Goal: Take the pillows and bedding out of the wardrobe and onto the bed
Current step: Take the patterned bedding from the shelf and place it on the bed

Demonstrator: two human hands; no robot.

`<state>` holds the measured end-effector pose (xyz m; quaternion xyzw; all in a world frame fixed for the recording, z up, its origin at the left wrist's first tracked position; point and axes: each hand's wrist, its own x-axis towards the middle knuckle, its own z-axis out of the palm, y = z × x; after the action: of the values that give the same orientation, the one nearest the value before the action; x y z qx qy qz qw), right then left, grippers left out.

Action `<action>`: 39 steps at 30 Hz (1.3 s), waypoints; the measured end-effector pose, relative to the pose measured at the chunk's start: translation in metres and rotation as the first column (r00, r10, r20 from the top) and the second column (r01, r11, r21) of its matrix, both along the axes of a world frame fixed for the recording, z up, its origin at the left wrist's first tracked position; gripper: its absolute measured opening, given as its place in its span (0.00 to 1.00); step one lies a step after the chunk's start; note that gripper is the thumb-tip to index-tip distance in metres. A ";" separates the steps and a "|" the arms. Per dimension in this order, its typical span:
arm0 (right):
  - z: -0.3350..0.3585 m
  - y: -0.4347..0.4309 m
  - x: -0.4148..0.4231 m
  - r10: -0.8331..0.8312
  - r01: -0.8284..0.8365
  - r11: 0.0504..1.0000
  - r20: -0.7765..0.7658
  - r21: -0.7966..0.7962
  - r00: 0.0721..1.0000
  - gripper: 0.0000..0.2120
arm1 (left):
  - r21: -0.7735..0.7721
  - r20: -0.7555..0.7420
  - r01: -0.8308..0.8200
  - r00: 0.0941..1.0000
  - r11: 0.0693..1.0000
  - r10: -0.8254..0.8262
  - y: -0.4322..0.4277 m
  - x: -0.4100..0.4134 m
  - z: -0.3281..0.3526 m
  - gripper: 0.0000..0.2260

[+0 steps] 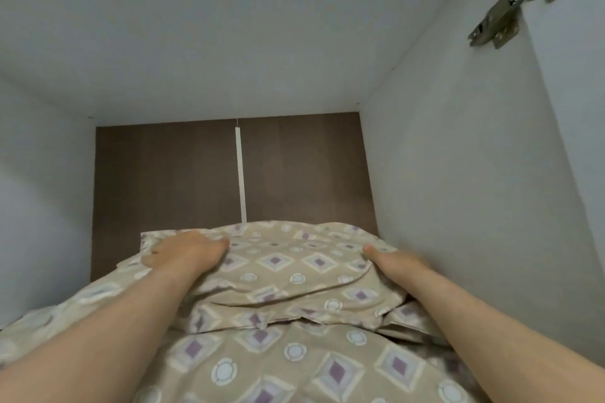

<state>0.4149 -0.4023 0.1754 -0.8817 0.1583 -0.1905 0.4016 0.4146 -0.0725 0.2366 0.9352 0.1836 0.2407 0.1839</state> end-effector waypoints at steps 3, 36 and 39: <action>-0.004 -0.002 0.026 0.146 -0.138 0.978 -0.041 0.158 0.988 0.41 | 0.029 -0.073 -0.097 0.992 0.995 0.098 0.012 0.018 0.000 0.47; 0.048 0.049 -0.111 -0.135 0.210 0.977 0.653 -0.038 0.745 0.17 | -0.108 0.637 0.221 0.764 0.969 -0.103 0.072 -0.059 0.033 0.24; 0.048 0.043 -0.149 -0.127 0.193 0.981 0.663 -0.027 0.737 0.18 | -0.123 0.667 0.243 0.739 0.962 -0.101 0.066 -0.105 0.029 0.21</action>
<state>0.2661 -0.3594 0.2234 -0.7590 0.0729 -0.5296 0.3715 0.3094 -0.0063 0.2657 0.7809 0.0437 0.5143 0.3518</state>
